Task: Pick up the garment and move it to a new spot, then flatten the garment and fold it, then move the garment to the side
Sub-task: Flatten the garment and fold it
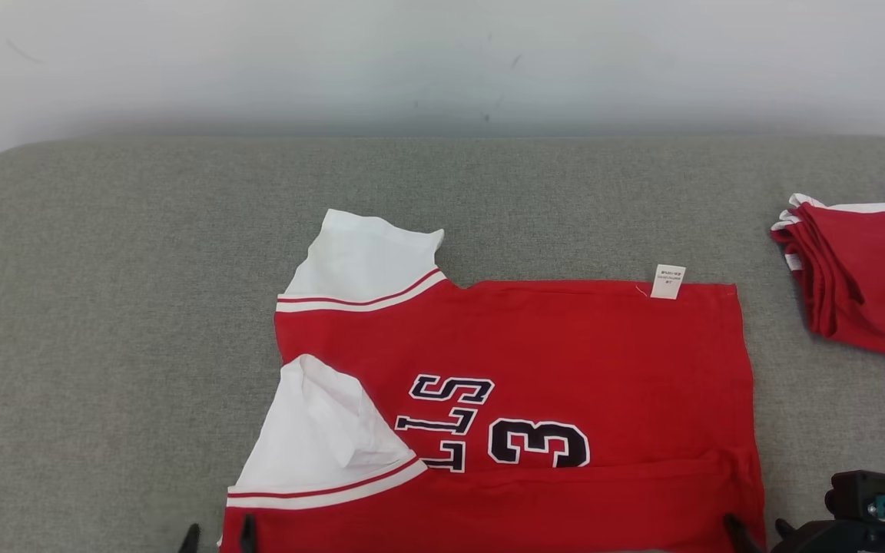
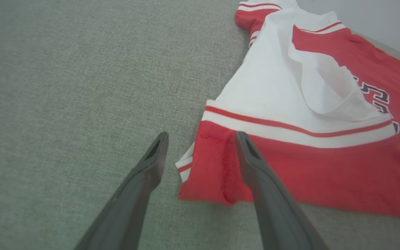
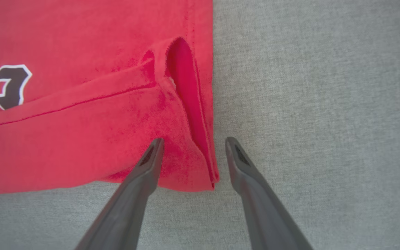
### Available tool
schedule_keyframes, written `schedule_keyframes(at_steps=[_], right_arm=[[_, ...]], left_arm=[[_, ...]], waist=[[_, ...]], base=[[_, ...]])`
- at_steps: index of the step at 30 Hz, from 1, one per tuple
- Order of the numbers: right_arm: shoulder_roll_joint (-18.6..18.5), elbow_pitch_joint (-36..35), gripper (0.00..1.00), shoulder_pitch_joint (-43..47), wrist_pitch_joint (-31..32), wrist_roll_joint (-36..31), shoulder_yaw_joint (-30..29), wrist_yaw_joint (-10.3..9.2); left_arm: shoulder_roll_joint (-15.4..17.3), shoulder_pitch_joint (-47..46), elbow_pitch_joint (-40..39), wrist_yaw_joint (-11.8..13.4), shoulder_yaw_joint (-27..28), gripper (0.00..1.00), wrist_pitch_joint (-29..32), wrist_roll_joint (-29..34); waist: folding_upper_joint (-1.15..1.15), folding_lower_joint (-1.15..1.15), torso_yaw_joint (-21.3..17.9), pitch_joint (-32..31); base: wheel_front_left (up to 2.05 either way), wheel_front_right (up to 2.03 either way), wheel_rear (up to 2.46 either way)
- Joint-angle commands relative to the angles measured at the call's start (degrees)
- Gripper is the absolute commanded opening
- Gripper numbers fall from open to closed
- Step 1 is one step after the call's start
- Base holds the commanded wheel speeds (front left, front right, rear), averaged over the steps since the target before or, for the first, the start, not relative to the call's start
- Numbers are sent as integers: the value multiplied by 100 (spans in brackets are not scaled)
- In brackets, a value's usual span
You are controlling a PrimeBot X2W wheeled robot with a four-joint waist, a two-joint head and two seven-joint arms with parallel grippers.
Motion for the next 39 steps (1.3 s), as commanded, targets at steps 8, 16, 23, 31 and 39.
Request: schedule_keyframes(at_steps=[8, 16, 23, 31, 39], right_arm=[[-2, -510, 100, -271, -81, -235, -196, 3], [-4, -944, 100, -1138, 177, -735, 189, 3], [-10, -633, 100, -2137, 195, -917, 950, 3], [-27, -281, 100, -2681, 7, -822, 1341, 3], [-13, -142, 100, -2856, -210, -786, 1422, 3]], left_arm=[[459, -298, -424, 108, 237, 100, 66, 158], [923, -1783, -687, -174, 8, 100, 1092, 407], [939, -3484, 404, -783, -189, 100, 1854, 396], [766, -4801, 1506, -1108, -422, 100, 2290, 554], [761, -5671, 2542, -905, -495, 100, 2535, 773]], waist=[[0, 0, -79, 43], [0, 0, -291, 464], [0, 0, -710, 1035], [0, 0, -1062, 1640], [0, 0, -1356, 2015]], base=[[0, 0, 0], [0, 0, 0], [0, 0, 0], [0, 0, 0], [0, 0, 0]])
